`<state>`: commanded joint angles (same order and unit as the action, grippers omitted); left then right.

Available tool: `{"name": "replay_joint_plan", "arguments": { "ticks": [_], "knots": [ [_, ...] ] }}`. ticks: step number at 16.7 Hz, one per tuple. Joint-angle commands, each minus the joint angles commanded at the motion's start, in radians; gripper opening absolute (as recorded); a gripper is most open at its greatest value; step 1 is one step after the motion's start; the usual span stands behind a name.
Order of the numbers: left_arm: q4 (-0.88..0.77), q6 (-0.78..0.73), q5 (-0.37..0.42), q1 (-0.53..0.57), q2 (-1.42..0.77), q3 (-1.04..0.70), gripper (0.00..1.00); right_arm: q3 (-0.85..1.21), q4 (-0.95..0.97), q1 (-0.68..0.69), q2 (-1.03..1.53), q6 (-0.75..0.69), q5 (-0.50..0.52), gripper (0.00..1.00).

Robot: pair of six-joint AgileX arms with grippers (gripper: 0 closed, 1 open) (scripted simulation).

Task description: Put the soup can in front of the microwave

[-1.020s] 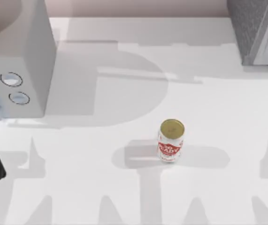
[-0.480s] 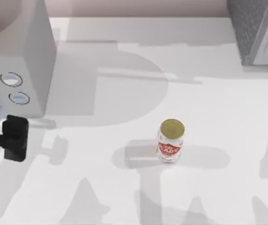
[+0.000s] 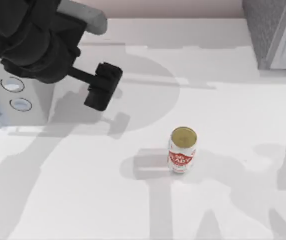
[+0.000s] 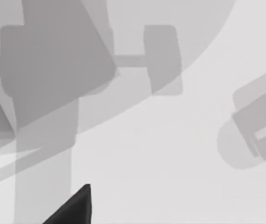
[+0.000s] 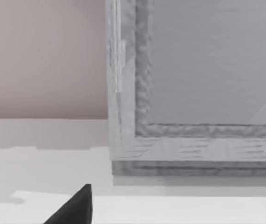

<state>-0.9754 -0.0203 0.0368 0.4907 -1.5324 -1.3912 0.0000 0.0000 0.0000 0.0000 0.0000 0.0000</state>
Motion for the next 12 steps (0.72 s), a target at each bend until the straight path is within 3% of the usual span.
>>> {"name": "replay_joint_plan", "arguments": {
  "ticks": [7,12],
  "knots": [
    [-0.335,0.032,-0.018,0.25,-0.581,-0.601,1.0,0.0,0.0,0.0,0.0,0.0,0.0,1.0],
    [-0.464,0.048,-0.031,0.346,-0.809,-0.831,1.0,0.0,0.0,0.0,0.0,0.0,0.0,1.0]
  ]
}}
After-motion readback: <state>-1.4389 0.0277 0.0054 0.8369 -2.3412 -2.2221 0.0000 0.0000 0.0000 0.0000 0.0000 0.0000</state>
